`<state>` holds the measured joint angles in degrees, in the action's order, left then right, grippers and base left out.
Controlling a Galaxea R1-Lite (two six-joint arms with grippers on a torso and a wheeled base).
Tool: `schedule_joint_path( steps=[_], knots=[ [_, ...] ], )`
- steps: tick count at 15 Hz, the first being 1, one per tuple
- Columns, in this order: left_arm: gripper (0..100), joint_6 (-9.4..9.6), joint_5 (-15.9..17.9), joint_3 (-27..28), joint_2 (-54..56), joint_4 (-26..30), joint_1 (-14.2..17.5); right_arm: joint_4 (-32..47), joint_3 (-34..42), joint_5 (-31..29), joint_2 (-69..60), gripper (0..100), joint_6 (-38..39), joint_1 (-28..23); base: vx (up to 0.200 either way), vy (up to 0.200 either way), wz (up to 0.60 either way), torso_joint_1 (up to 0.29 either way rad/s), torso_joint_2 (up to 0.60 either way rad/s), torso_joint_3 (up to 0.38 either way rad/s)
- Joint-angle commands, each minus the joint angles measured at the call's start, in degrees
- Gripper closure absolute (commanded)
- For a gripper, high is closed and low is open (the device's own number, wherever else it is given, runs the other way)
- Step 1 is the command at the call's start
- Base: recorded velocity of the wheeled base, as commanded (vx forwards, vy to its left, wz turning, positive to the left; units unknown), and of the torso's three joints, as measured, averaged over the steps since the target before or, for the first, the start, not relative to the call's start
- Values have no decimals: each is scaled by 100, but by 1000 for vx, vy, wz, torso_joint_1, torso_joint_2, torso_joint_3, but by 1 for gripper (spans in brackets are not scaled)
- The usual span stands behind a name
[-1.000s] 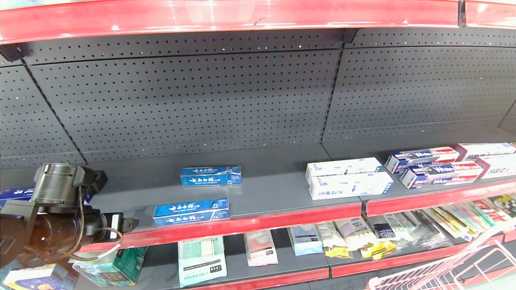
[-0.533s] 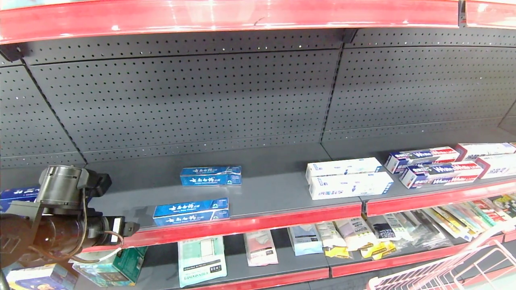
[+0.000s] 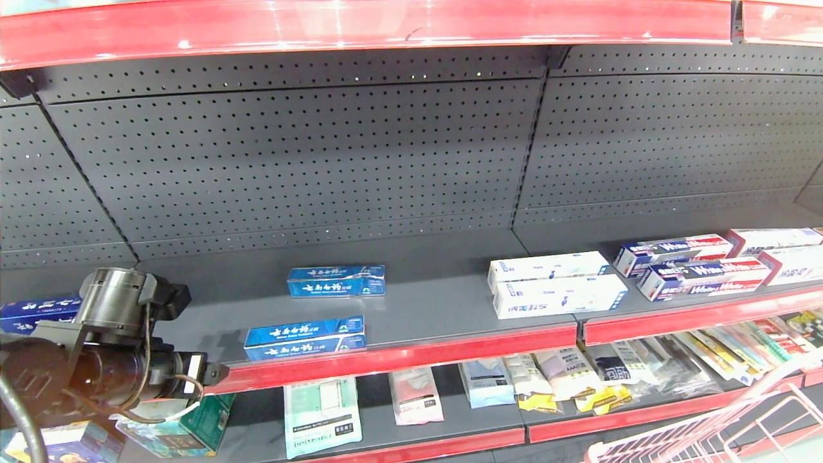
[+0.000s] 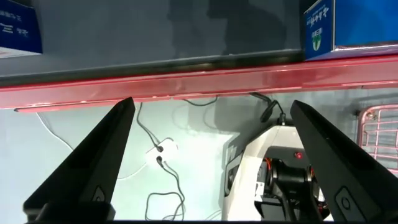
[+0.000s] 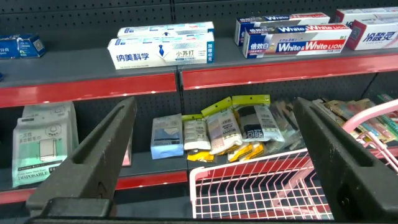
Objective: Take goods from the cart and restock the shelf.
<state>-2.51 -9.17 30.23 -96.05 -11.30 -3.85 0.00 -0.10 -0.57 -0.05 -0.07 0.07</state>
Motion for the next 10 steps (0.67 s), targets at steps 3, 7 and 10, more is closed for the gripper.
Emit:
schedule_joint_path(
  steps=[3,7,10],
  knots=[
    [0,-4,73,97,-186,-21,-45,0,1,5,5,0,-1,1,0,0,0,0,0,0],
    [0,-13,91,334,-327,-39,-177,0,1,5,5,0,-1,1,0,0,0,0,0,0],
    [0,-13,91,431,-423,-48,-248,0,1,-4,5,0,-1,1,0,0,0,0,0,0]
  ],
)
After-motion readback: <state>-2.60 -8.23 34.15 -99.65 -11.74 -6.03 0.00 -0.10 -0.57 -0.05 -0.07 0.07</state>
